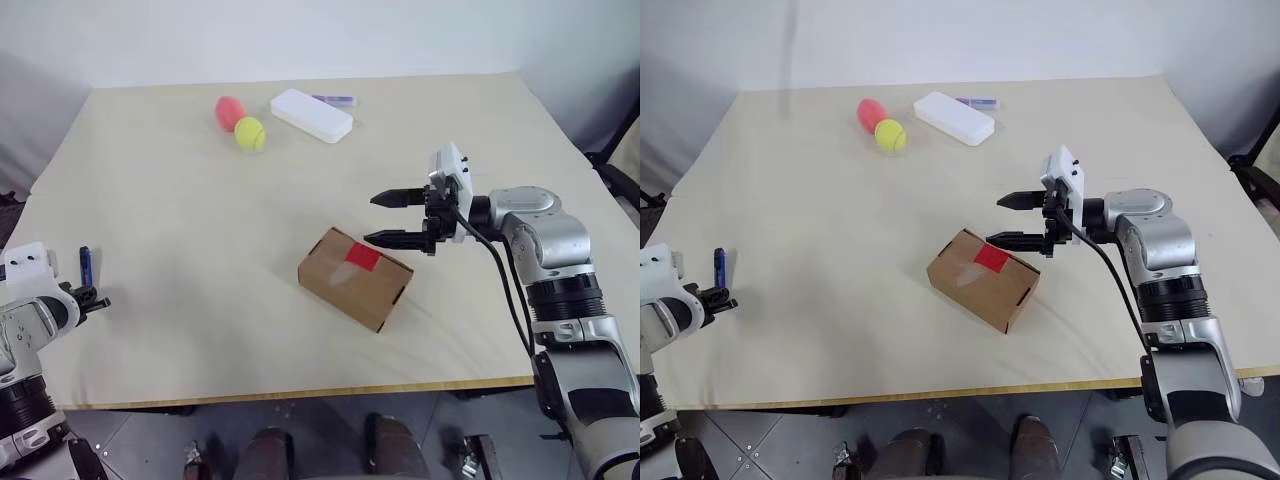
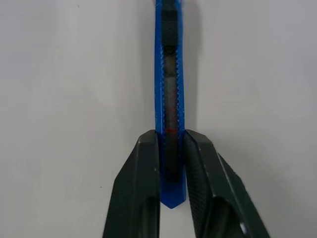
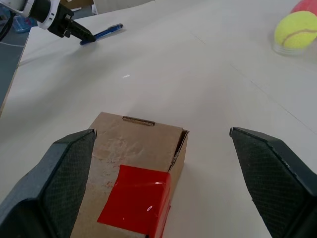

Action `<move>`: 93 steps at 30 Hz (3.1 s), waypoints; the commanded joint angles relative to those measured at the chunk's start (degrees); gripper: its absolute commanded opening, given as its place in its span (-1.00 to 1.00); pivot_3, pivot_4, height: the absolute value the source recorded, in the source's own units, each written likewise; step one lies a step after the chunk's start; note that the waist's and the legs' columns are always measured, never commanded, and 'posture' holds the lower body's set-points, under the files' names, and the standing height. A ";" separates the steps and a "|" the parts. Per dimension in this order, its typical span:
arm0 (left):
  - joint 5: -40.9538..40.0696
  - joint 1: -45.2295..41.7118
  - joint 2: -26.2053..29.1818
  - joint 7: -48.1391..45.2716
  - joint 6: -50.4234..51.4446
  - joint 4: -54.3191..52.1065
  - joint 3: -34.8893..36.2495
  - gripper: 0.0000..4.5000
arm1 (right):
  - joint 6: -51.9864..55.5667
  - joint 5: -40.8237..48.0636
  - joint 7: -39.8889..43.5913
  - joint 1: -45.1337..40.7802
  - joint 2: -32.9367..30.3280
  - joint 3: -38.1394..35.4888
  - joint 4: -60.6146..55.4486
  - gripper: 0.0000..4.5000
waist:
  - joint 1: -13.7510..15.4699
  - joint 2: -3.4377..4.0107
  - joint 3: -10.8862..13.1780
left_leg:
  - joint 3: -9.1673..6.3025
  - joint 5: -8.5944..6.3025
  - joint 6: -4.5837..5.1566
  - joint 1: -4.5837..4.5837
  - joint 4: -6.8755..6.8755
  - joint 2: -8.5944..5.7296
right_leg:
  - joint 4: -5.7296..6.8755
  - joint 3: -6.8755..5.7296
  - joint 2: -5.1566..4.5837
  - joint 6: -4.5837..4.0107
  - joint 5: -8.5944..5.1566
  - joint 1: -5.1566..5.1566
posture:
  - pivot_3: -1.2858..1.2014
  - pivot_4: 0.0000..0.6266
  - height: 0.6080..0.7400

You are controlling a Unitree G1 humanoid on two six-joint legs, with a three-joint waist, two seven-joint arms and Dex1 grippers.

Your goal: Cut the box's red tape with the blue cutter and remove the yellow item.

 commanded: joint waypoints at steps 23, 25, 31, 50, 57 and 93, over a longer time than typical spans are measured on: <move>-18.99 24.74 12.58 -33.95 -4.35 -30.11 -9.14 -0.84 | 2.97 2.65 -1.49 -0.37 0.66 0.80 -11.76 1.00 | -0.87 -0.12 0.09 | 0.09 -0.06 -0.03 -0.54 -0.02 0.06 | -0.04 -0.01 0.00 -0.02 -0.01 -0.65 | 0.03 -0.52 1.00; -18.43 26.73 15.40 -37.84 -9.08 -30.23 -11.78 -0.84 | 4.09 3.04 -1.90 0.82 0.57 1.40 -14.69 1.00 | -0.89 -0.11 0.09 | 0.08 -0.06 -0.03 -0.74 0.02 0.07 | -0.02 -0.02 0.01 -0.04 -0.02 -0.82 | 0.03 -0.52 1.00; -12.31 29.50 22.87 -45.44 -24.12 -28.17 -20.64 -0.84 | 6.82 3.23 -2.44 4.36 -0.29 5.18 -24.36 1.00 | -0.87 -0.08 0.11 | 0.12 -0.08 0.01 -0.89 0.03 0.05 | -0.08 -0.04 0.01 -0.04 -0.02 -0.93 | 0.03 -0.52 1.00; 5.31 16.38 22.29 -53.22 -54.29 -18.18 -40.37 -0.84 | -2.24 -16.28 -9.90 4.69 8.31 34.73 -33.95 -1.00 | 0.75 -0.03 0.09 | 0.26 -0.14 0.24 -0.81 0.25 0.04 | 0.09 -0.04 0.01 -0.04 -0.02 -0.86 | 0.03 -0.52 1.00; 5.00 18.48 21.84 -54.21 -55.00 -19.03 -40.04 -0.84 | -6.84 -20.74 -11.24 4.83 13.33 37.14 -25.91 -1.00 | 0.59 -0.01 0.07 | 0.26 -0.12 0.26 -0.75 0.27 0.04 | 0.14 -0.04 0.01 -0.04 -0.02 -0.83 | 0.03 -0.52 1.00; 4.10 23.27 24.30 -57.16 -53.07 -21.69 -38.55 -0.84 | -12.78 -23.68 -7.30 7.75 14.95 36.37 -21.97 -1.00 | -1.07 0.02 0.05 | 0.37 -0.19 0.24 -0.46 0.13 0.08 | 0.31 -0.05 0.01 -0.04 -0.02 -0.79 | 0.03 -0.52 1.00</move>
